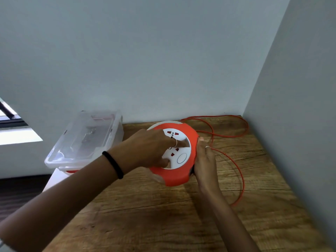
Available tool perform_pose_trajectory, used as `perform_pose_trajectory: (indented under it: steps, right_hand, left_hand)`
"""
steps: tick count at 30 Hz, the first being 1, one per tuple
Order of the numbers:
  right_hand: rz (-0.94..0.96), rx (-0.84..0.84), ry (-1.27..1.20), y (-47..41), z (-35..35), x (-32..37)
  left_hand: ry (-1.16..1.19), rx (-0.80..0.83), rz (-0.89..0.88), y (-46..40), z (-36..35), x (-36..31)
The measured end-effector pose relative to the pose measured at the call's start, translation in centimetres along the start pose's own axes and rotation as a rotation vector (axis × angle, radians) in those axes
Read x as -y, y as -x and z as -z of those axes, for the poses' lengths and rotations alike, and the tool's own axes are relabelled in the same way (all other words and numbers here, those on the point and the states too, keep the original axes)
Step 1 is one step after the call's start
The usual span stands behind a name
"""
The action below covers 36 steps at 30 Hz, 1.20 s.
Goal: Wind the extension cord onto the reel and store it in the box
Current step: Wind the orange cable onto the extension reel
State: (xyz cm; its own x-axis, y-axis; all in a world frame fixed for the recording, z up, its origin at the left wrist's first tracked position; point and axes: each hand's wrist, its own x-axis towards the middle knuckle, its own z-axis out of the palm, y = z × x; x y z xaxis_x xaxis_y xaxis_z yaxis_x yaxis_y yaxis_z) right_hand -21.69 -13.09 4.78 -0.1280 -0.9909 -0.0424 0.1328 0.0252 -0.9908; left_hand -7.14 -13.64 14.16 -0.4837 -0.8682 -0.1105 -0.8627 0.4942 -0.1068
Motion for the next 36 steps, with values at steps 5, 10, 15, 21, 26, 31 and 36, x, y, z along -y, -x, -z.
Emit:
perform_pose_trajectory:
  steps: [5, 10, 15, 21, 26, 31, 36]
  right_hand:
    - [-0.151, 0.134, 0.129, -0.7, 0.3, -0.4]
    - [-0.591, 0.232, -0.162, -3.3, 0.8, -0.5]
    - [-0.834, 0.141, -0.599, -6.9, 1.4, -0.5]
    - [-0.725, 0.011, -0.538, -10.7, 2.1, 0.8]
    - [-0.195, 0.231, -0.185, -12.0, 2.6, 7.8]
    - [-0.129, 0.176, -0.144, -11.9, 2.5, 8.0]
    - [-0.462, 0.333, 0.097, -8.6, 3.3, 3.6]
  left_hand:
    - [0.053, 0.069, 0.03, 0.3, -0.5, 1.1]
    - [0.061, 0.126, -0.017, 1.6, -1.1, 1.2]
    - [0.04, 0.158, -0.028, 3.1, -1.6, 1.3]
    - [0.061, 0.186, -0.026, 4.6, -0.9, 1.9]
    - [0.084, 0.203, -0.006, 4.4, -1.2, 1.8]
    - [0.068, 0.123, -0.009, 3.4, -0.5, 1.4]
    - [0.023, 0.028, 0.029, 2.9, 0.3, 2.0]
